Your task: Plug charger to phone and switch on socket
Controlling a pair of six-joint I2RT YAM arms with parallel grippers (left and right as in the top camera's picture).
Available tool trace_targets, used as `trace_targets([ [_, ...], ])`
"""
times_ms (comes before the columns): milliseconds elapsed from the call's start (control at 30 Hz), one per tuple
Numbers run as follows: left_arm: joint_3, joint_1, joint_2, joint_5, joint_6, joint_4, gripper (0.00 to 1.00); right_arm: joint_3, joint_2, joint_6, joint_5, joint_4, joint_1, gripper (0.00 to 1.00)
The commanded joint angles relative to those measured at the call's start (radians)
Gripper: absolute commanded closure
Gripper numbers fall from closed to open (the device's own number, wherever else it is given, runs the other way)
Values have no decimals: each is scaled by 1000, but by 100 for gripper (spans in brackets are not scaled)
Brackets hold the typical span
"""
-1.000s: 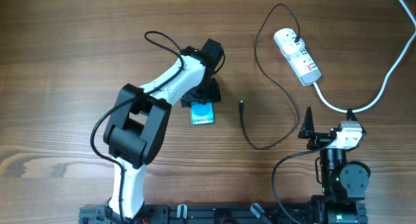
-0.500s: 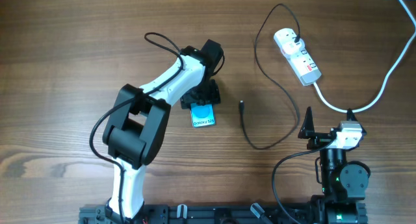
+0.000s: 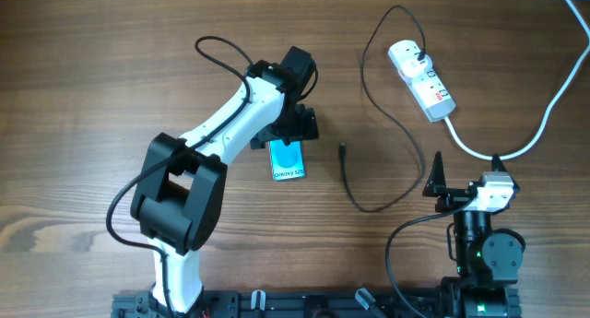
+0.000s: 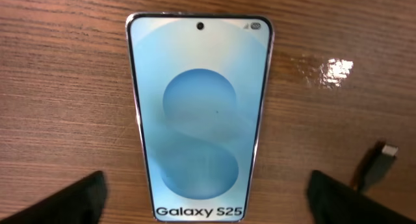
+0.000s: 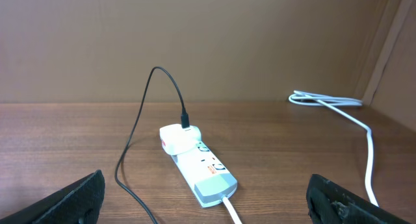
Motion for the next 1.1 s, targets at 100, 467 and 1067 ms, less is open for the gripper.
trace_targets([
  [100,-135,3,10,17,-5,117,0,-1,-5,13,10,3,5,0],
  [467,-189,-25,18,-18,-31,178,3,-1,-5,13,10,3,5,0],
  [1067,-189,-58,19,-89,-53,186,26,-1,-5,13,10,3,5,0],
])
